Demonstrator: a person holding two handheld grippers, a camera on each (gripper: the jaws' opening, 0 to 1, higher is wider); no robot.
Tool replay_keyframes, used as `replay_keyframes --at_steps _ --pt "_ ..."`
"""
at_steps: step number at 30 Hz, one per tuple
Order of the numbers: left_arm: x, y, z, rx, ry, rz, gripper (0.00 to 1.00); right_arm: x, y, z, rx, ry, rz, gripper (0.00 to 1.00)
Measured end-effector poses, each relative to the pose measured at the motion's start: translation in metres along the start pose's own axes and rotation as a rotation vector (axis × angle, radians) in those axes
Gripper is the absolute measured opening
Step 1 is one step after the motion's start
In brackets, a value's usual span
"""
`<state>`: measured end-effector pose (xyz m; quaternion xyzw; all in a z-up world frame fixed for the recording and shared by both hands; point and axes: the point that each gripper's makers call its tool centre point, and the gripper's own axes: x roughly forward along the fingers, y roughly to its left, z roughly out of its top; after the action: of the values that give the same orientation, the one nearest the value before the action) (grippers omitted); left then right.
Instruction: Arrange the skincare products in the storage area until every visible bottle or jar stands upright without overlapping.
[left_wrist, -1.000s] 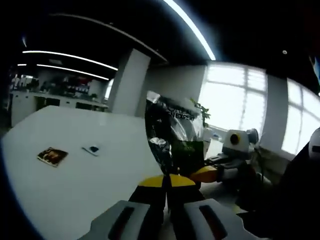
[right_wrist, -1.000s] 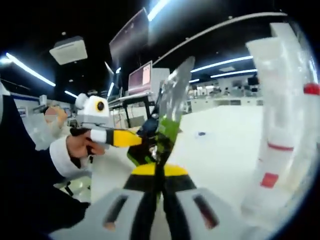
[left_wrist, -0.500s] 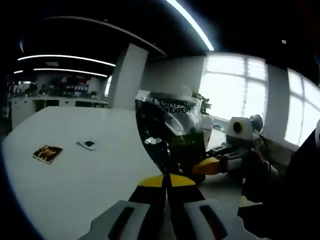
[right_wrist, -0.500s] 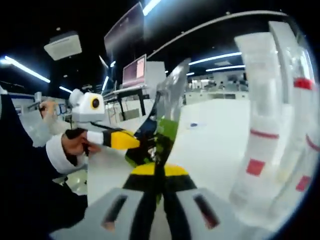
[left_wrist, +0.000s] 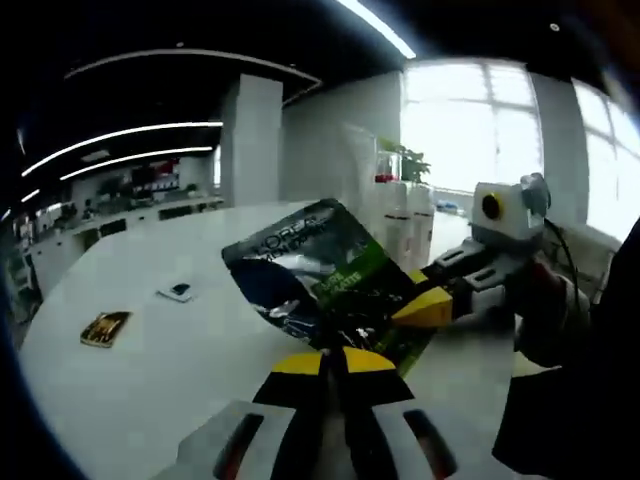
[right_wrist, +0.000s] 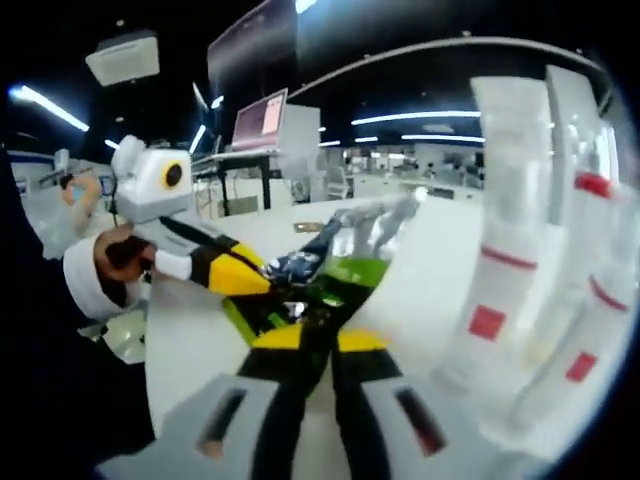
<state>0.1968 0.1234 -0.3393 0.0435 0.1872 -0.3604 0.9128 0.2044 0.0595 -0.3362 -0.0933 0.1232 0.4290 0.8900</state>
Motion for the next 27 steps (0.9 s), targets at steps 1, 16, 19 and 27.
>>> replay_keyframes --at_steps 1,16,19,27 --pt "0.001 0.001 0.0 0.003 0.001 0.001 0.03 0.0 -0.001 0.0 -0.008 0.0 -0.008 0.09" --pt "0.012 0.006 0.001 0.009 0.0 -0.025 0.03 -0.005 -0.017 -0.002 -0.139 0.013 -0.133 0.2" --pt "0.013 0.006 0.001 0.016 0.0 -0.028 0.04 -0.006 -0.02 -0.001 -0.179 0.011 -0.162 0.25" --pt "0.013 0.006 0.0 0.038 0.003 -0.038 0.04 -0.007 -0.023 0.003 -0.22 -0.001 -0.179 0.36"
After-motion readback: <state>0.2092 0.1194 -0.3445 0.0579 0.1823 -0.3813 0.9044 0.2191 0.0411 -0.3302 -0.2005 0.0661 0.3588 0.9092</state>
